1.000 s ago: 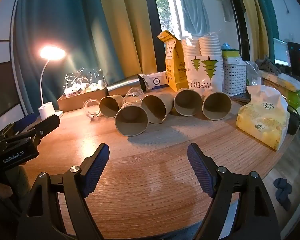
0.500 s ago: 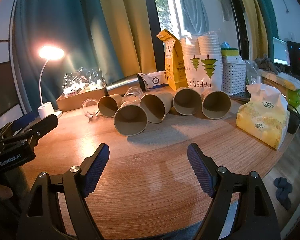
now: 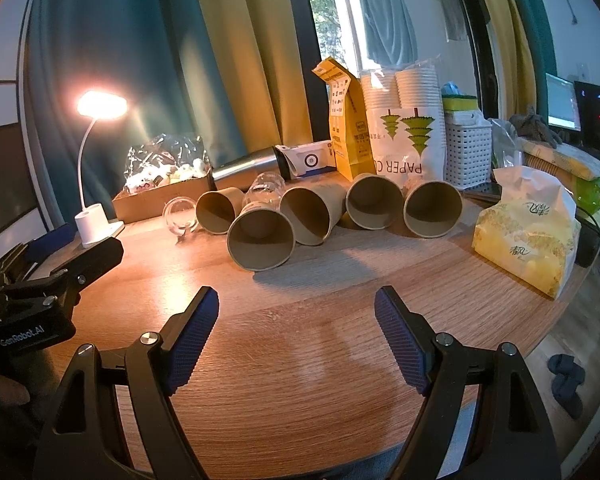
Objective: Flip cup upside down
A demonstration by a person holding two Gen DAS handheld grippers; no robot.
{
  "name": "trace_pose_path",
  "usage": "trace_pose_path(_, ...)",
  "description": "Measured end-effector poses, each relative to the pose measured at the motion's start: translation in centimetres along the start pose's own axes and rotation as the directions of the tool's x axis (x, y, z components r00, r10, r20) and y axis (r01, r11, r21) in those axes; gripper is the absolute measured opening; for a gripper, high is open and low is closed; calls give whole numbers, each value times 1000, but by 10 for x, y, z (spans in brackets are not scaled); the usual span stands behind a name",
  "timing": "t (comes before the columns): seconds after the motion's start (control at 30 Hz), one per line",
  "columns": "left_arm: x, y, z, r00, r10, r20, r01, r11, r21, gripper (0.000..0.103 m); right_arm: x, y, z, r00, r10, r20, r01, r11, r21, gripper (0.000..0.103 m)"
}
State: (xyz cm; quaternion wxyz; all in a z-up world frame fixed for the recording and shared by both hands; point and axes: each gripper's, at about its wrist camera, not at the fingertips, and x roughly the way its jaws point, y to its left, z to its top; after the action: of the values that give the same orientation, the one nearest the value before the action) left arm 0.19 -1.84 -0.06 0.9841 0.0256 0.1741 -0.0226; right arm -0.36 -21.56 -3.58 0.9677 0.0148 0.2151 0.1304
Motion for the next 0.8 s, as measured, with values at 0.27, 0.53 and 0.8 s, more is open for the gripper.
trace_pose_path(0.27,-3,2,-1,1000,-6,14,7,1000,-13,102,2,-1,-2,1000,0,-1,0,1000,2,83)
trace_pose_path(0.53,-4,2,-1,1000,-12,13,12,1000,-13,102,2,-1,-2,1000,1,-5,-1,1000,3,83)
trace_pose_path(0.8,-5,3,0,1000,-14,14,14,1000,-20,102,3,-1,-2,1000,1,-6,-1,1000,5,83)
